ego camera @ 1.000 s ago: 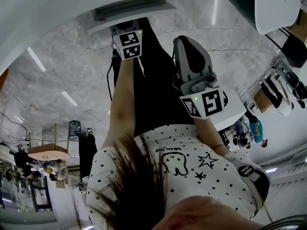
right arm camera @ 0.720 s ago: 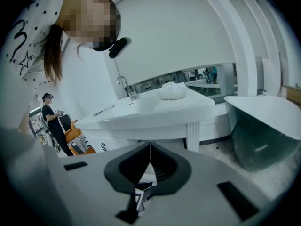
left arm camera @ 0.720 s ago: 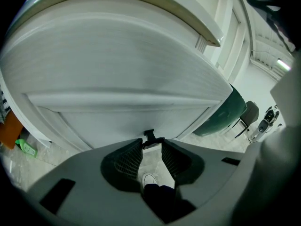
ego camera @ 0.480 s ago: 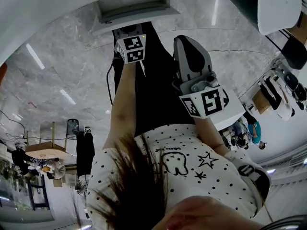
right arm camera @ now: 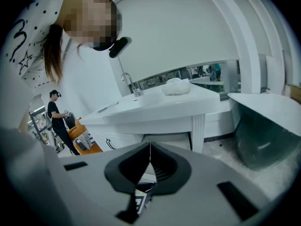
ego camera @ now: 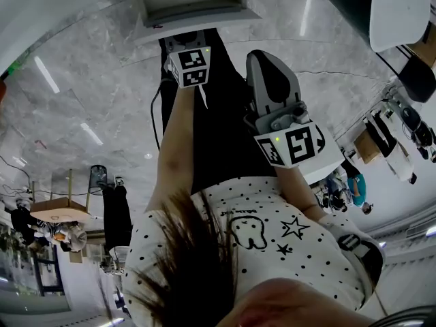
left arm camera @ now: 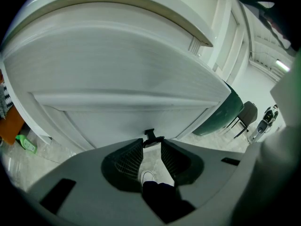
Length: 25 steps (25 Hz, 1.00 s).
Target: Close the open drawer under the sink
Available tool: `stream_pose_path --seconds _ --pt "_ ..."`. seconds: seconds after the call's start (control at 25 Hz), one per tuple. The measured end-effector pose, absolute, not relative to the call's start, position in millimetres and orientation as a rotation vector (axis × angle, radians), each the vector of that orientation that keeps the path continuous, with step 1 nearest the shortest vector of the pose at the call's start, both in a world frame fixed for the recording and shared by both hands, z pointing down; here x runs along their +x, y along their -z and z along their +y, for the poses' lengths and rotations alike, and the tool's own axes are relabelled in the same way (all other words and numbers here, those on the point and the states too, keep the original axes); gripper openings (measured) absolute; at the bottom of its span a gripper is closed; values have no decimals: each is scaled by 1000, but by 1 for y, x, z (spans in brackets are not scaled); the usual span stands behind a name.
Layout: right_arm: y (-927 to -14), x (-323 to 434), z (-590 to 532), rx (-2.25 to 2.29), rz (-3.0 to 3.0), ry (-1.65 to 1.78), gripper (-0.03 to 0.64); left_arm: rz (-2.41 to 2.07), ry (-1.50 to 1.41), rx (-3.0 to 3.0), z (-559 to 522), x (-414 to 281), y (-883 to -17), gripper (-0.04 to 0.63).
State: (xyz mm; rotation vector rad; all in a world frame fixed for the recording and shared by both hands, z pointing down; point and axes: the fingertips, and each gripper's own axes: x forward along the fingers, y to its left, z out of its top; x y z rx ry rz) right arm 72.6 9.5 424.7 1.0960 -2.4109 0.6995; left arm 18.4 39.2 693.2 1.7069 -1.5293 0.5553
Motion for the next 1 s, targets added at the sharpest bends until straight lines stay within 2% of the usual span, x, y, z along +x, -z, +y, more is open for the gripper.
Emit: stream_pose_path --seconds 1.0 --pt "-424 74 8 1096 -2418 -704 15 -1530 -540 1667 45 16 -694 123"
